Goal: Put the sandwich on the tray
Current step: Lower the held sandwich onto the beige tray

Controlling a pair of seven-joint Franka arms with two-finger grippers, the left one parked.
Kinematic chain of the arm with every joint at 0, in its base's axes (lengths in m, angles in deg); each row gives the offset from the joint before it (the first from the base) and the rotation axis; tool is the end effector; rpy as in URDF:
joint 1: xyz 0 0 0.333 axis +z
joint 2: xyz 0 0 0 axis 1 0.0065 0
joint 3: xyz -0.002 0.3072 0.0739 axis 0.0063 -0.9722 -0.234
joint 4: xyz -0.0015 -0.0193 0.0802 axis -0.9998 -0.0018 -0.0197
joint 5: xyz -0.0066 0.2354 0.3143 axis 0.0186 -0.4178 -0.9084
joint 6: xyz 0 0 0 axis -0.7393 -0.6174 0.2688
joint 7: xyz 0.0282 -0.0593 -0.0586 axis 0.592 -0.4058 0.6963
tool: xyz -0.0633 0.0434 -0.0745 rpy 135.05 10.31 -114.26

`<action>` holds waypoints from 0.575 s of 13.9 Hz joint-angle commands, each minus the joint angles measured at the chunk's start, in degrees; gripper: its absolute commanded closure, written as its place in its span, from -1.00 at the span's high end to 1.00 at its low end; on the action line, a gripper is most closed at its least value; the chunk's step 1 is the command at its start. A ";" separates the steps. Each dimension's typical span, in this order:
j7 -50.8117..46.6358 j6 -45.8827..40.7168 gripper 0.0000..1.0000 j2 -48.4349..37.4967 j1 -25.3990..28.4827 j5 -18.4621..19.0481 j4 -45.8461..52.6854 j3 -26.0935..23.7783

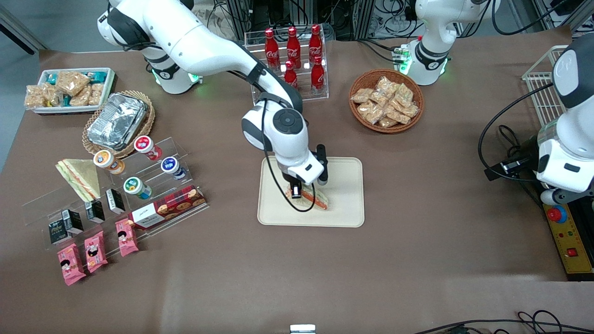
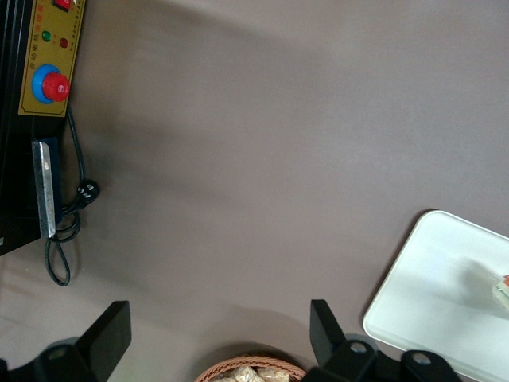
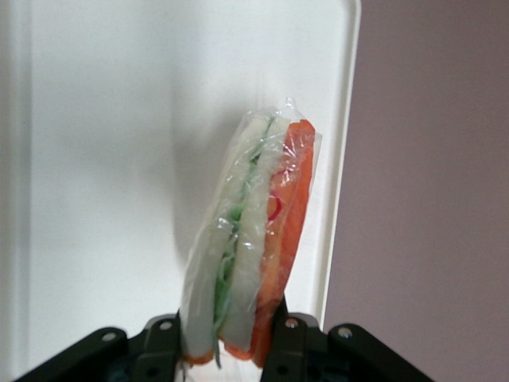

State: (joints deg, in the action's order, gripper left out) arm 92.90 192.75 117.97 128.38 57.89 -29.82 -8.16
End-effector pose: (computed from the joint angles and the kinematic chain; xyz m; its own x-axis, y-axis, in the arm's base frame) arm 0.5328 0.5109 0.2813 -0.0358 0.9994 -0.0031 0.9830 0.0357 0.1803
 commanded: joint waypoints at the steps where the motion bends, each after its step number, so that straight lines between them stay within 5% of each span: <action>1: 1.27 2.74 -0.24 2.44 0.28 2.38 1.17 0.50; 8: 3.29 4.15 -0.24 4.02 -0.34 3.70 1.17 1.64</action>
State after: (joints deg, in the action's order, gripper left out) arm 95.62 195.26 120.77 128.35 59.95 -29.81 -6.88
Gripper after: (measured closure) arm 0.617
